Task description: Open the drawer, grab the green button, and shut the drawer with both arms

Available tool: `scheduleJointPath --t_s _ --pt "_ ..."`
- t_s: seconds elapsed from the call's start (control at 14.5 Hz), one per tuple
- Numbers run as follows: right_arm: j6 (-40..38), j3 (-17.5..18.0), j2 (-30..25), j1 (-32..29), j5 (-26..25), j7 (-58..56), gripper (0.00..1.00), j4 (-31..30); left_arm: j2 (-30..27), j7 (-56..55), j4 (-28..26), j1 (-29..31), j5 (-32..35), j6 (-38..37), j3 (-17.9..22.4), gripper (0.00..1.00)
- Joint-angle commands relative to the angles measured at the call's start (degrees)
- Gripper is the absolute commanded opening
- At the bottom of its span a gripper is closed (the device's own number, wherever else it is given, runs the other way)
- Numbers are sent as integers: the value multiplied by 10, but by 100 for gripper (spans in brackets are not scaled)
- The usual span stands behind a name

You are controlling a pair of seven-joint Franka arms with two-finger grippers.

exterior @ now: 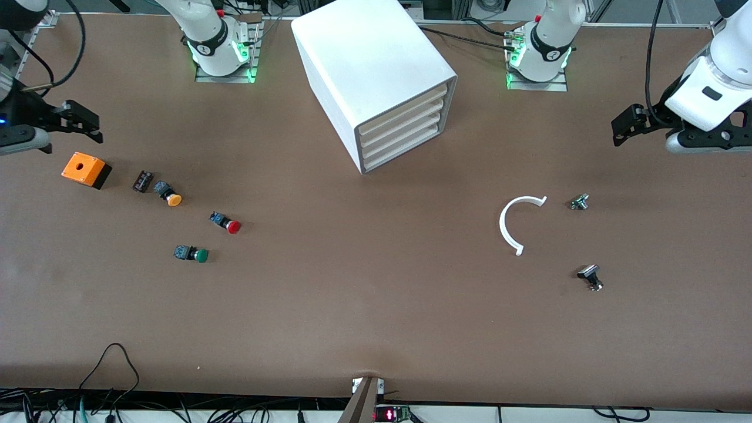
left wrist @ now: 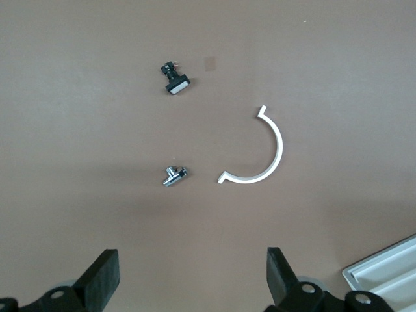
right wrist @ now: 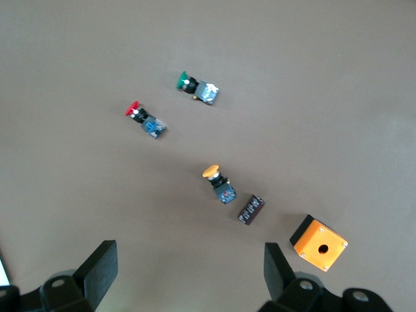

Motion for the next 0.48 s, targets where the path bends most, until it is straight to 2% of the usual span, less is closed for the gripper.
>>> scheduleJointPath --t_s 0.0,0.14,0.28,0.41 --pt "-57 0 42 8 6 3 100 72 28 9 27 2 29 15 -6 100" --pt "-99 0 58 8 2 7 100 96 27 14 29 9 20 18 -3 100" --pt "-91 0 52 6 2 8 100 94 27 7 40 20 9 13 -3 100" --pt "-59 -6 18 5 8 -1 100 62 26 5 43 20 9 13 -3 100"
